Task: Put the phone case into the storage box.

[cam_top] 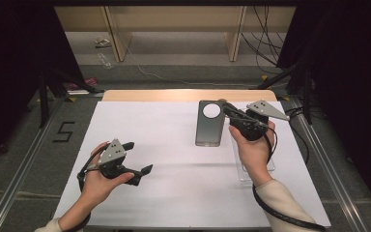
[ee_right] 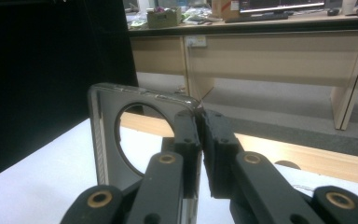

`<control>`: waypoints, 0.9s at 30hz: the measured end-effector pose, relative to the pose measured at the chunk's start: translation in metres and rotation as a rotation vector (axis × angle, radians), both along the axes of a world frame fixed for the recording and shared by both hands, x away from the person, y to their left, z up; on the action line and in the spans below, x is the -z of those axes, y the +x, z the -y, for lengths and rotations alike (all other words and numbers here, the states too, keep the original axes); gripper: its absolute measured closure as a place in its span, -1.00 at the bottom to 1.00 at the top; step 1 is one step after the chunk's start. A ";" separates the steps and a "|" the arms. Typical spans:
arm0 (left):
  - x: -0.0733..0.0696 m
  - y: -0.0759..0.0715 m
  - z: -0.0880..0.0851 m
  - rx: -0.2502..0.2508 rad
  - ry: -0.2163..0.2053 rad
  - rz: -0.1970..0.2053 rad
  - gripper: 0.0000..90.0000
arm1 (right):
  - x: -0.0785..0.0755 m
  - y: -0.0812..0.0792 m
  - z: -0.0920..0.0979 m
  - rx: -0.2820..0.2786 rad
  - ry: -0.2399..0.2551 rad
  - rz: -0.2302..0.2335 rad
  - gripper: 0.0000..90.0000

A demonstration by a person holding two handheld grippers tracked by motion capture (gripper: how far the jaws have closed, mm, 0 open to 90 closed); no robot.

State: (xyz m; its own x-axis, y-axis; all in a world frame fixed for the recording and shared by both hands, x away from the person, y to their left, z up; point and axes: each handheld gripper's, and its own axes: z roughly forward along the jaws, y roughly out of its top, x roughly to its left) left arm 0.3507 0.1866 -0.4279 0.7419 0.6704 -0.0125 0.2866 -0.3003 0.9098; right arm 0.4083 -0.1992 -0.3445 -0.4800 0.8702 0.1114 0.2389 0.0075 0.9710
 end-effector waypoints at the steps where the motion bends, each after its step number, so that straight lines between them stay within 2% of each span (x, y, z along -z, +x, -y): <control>1: 0.000 0.000 0.000 -0.001 -0.002 -0.001 -1.00 | 0.000 0.000 0.000 0.002 -0.001 0.000 0.89; 27: 0.002 0.002 0.000 -0.008 0.010 -0.007 -1.00 | -0.004 0.003 0.011 0.024 0.001 0.003 0.89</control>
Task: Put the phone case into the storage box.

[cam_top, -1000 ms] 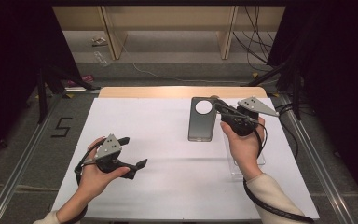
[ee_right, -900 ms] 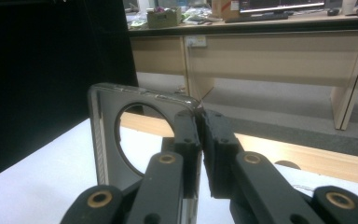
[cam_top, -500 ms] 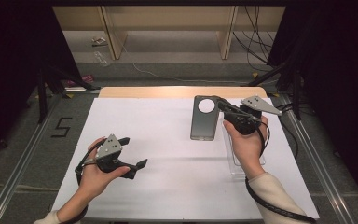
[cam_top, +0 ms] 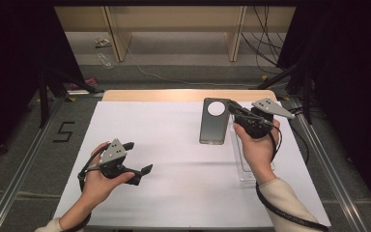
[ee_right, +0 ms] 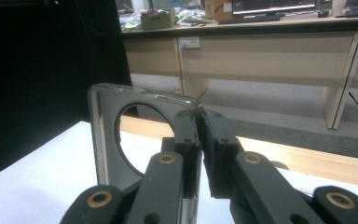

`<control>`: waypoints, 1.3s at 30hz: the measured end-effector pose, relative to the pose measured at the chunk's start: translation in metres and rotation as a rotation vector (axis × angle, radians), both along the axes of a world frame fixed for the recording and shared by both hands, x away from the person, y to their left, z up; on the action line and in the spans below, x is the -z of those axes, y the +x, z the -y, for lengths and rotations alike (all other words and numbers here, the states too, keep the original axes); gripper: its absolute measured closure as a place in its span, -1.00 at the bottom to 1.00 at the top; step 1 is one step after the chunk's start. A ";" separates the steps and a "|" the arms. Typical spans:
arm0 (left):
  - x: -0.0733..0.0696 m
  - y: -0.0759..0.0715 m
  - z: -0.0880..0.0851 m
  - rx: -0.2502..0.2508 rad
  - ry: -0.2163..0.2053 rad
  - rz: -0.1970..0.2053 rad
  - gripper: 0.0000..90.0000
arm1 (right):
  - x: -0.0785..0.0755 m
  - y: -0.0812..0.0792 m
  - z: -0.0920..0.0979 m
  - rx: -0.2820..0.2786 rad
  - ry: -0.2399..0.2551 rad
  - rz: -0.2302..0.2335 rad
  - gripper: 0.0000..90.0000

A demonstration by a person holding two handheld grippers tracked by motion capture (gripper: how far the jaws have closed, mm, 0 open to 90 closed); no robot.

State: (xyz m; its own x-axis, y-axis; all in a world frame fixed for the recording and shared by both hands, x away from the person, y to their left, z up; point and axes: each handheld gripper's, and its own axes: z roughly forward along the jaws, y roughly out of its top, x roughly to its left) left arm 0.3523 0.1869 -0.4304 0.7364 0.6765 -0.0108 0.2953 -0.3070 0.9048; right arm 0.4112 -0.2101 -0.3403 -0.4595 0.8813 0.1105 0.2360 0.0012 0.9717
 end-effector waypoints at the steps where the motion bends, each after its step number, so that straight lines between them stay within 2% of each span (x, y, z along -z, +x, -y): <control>1: 0.000 0.000 0.000 0.000 0.000 0.000 -1.00 | 0.000 0.000 0.001 0.001 0.001 0.002 0.89; 39: -0.001 0.000 -0.001 -0.010 -0.007 0.000 -1.00 | -0.014 0.003 0.028 0.062 0.027 0.019 0.89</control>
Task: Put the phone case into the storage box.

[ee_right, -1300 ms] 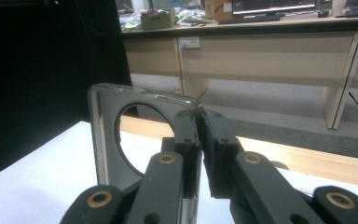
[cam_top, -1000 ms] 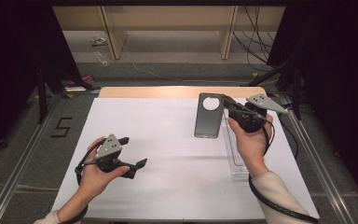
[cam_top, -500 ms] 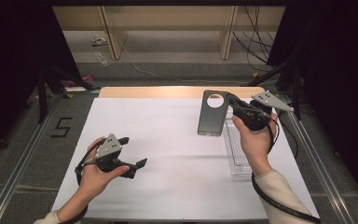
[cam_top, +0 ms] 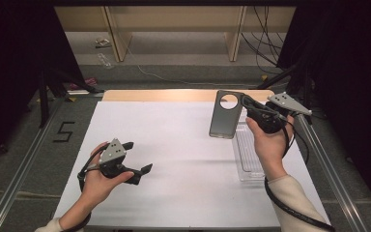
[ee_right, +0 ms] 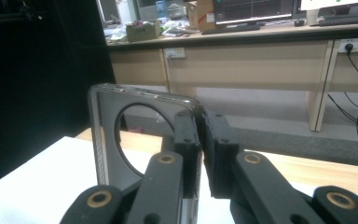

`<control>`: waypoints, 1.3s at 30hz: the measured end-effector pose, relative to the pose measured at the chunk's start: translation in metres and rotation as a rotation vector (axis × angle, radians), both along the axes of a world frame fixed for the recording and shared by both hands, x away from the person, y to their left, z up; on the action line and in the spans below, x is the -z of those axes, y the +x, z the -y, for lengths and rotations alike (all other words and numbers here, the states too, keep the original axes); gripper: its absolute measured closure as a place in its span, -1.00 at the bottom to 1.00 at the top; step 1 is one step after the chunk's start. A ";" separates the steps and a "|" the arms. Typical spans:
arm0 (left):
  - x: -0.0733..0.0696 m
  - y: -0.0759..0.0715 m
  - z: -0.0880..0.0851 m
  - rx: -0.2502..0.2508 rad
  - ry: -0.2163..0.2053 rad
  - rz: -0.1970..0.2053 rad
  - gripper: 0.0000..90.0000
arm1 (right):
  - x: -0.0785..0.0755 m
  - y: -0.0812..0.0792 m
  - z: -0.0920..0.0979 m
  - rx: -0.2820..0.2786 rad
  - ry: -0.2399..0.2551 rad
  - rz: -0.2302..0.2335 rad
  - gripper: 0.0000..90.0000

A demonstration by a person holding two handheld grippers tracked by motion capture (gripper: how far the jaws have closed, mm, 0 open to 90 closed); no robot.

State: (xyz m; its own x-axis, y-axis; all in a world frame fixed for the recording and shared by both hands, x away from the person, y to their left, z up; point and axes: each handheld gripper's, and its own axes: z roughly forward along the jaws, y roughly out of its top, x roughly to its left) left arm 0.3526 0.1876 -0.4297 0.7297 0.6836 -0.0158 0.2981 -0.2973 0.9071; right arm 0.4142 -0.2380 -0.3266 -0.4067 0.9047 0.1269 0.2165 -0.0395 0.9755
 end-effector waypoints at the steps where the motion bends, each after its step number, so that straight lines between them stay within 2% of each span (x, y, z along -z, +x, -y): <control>1: 0.000 0.000 0.000 0.000 0.000 0.000 -1.00 | 0.000 0.000 0.000 -0.001 -0.001 -0.001 0.89; 39: 0.000 0.000 -0.001 -0.003 0.000 0.001 -1.00 | -0.003 0.002 0.014 0.035 -0.006 0.009 0.89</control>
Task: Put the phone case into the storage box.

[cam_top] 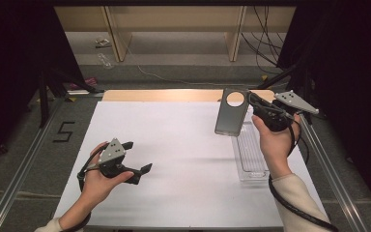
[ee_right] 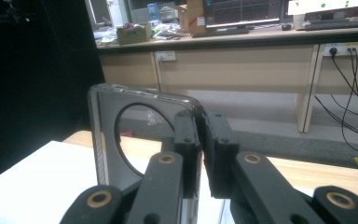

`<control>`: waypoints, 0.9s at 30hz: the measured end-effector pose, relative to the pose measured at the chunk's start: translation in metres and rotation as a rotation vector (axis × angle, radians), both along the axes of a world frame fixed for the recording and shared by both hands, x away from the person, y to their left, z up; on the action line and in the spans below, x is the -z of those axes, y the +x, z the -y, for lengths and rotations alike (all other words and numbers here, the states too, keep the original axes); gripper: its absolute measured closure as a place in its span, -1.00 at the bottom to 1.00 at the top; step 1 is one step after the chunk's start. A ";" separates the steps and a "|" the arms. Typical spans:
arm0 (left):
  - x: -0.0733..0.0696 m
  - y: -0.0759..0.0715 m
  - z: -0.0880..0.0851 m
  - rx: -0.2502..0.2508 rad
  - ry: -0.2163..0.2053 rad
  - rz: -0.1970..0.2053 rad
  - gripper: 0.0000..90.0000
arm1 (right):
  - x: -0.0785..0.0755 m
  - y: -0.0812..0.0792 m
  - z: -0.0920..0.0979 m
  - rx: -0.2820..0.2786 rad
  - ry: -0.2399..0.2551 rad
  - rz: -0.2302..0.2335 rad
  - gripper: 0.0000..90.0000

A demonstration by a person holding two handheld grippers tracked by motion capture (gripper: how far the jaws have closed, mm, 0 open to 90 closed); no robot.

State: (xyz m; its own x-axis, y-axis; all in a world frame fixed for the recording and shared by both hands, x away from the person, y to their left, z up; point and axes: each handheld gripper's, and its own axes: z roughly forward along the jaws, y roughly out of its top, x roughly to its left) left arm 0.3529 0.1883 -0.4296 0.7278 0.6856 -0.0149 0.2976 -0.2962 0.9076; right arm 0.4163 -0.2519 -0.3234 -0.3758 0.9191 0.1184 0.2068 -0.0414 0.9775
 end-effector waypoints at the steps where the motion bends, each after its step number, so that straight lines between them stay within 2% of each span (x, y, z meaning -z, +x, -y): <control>1: 0.000 0.000 0.000 -0.001 -0.001 0.000 -1.00 | 0.000 0.000 0.000 0.001 0.002 0.000 0.89; 27: 0.000 0.000 -0.001 -0.008 0.003 0.000 -1.00 | -0.001 0.001 0.008 0.024 -0.001 0.008 0.89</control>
State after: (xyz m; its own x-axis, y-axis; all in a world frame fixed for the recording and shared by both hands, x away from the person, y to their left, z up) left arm 0.3533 0.1895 -0.4296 0.7226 0.6912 -0.0127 0.2999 -0.2968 0.9066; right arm 0.4174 -0.2602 -0.3221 -0.3548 0.9279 0.1150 0.1981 -0.0456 0.9791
